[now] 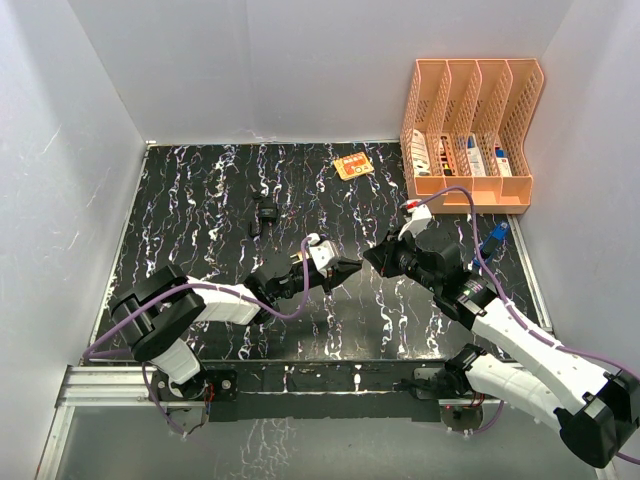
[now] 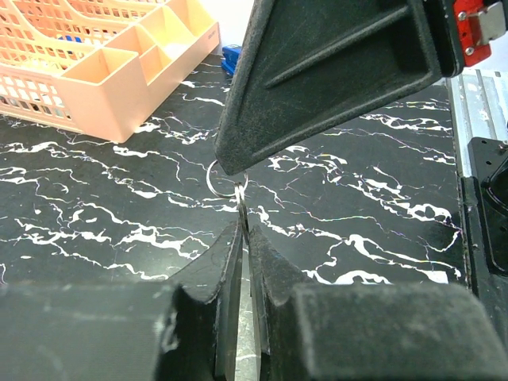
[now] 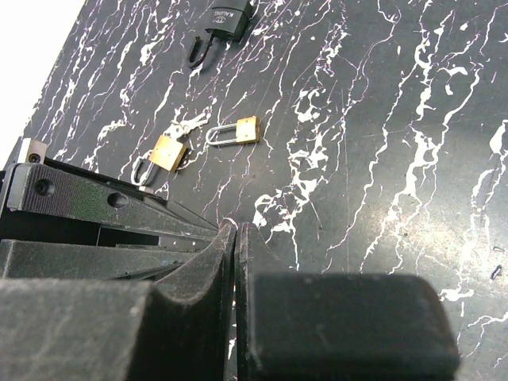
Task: Unlock with the key
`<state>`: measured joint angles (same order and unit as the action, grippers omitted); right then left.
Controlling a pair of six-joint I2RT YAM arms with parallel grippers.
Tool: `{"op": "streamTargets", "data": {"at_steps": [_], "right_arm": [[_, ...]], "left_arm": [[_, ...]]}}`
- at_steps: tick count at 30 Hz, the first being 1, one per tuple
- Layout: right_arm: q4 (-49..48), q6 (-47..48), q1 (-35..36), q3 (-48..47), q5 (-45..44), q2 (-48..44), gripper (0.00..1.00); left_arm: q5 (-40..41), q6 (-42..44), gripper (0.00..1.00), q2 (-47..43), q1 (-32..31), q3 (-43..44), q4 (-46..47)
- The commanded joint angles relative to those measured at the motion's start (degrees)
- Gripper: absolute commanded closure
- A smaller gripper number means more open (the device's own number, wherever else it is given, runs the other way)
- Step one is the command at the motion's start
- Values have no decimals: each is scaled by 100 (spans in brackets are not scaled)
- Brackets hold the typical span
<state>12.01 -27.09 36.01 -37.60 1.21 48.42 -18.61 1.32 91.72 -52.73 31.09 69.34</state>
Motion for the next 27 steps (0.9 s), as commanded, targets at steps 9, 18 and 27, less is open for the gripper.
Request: {"op": "streamTargets", "data": {"at_steps": [9, 18, 27], "right_arm": [[-166, 73, 21, -73, -160, -118, 100], [-71, 106, 27, -115, -320, -136, 100], [-34, 160, 25, -143, -337, -145, 100]], "left_arm": [[40, 34, 100, -299, -37, -33, 60], [217, 76, 100, -454, -36, 86, -559], [343, 142, 100, -557, -36, 184, -968]]}}
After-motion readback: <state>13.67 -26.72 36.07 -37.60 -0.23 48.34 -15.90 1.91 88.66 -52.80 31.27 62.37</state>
